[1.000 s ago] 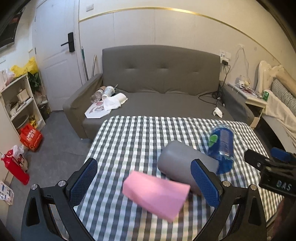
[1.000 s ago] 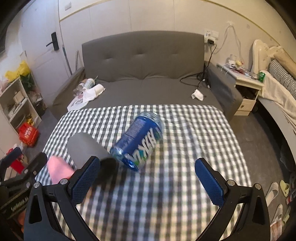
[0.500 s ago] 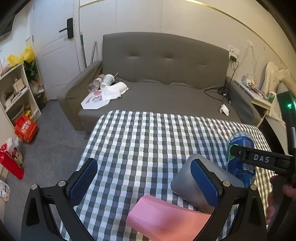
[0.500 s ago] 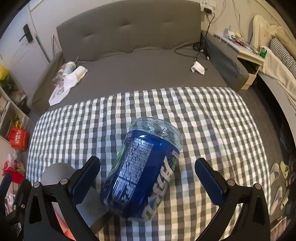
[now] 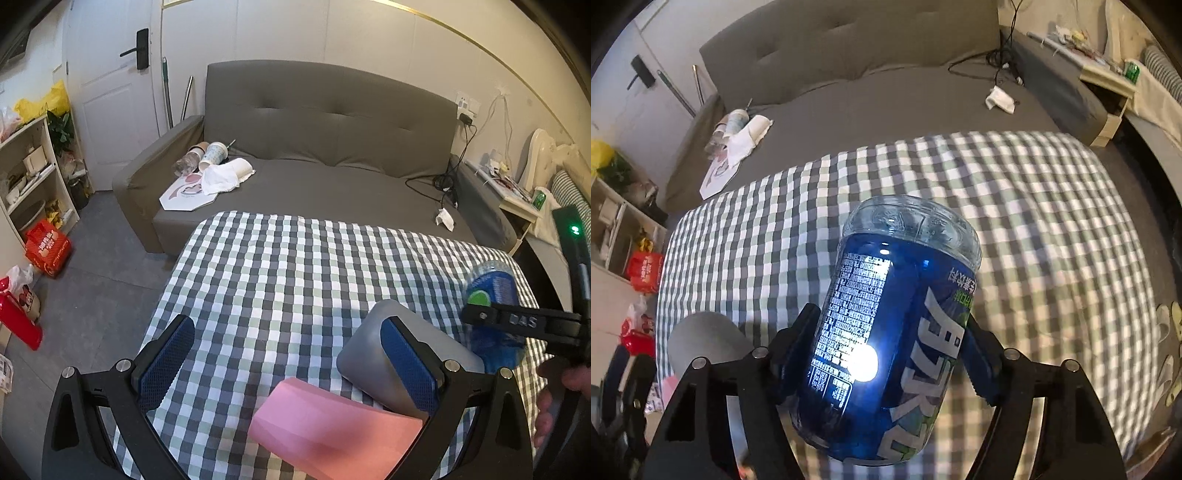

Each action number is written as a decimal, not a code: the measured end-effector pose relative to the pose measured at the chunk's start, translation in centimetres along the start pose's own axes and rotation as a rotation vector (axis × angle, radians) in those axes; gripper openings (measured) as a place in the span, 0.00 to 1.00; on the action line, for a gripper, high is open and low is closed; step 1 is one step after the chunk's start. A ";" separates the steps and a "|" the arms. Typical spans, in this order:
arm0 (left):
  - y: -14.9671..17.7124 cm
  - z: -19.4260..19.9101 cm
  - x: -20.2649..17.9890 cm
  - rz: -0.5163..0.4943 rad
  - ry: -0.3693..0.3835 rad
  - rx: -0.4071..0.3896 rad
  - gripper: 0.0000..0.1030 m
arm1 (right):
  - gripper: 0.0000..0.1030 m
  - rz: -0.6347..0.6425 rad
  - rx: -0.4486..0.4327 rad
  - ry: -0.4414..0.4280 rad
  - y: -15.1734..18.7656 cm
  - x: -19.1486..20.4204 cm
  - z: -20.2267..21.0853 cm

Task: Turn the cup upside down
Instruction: 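Reach the right tool to the lying blue bottle, grasp and lift it, then bring the bottle toward the left tool while the left tool grasps it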

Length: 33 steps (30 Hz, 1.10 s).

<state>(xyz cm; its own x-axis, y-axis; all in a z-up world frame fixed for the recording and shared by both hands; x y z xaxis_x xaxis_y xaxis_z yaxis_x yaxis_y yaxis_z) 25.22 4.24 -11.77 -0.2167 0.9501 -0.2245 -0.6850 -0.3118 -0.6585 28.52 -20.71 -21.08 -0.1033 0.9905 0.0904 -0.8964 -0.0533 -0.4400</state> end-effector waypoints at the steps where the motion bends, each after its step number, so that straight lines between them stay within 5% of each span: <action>1: 0.0 0.2 0.0 -0.001 -0.001 -0.005 1.00 | 0.70 0.005 -0.012 -0.005 0.4 -0.2 0.6; 19: 2.5 7.2 0.5 -0.013 -0.038 -0.084 1.00 | 0.69 0.131 -0.002 -0.078 13.0 6.7 6.8; 33: 6.0 9.7 2.1 -0.016 -0.060 -0.030 1.00 | 0.72 0.218 0.037 -0.053 15.9 8.1 5.0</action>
<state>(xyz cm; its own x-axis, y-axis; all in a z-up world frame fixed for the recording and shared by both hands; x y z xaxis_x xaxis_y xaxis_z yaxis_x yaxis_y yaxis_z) 13.91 4.44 -9.28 -0.2482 0.9535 -0.1708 -0.6674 -0.2961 -0.6833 11.23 -14.14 -22.85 -0.3182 0.9470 0.0435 -0.8654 -0.2714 -0.4213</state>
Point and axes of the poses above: each gripper's, at about its wrist camera, not at the fingertips, and z roughly against the way its jaws point, x to its left, y to its underside, the point moved 9 cm from there along -z, roughly the way its jaws point, and after that the axes turned 14 degrees about z, right-handed, at the moved point
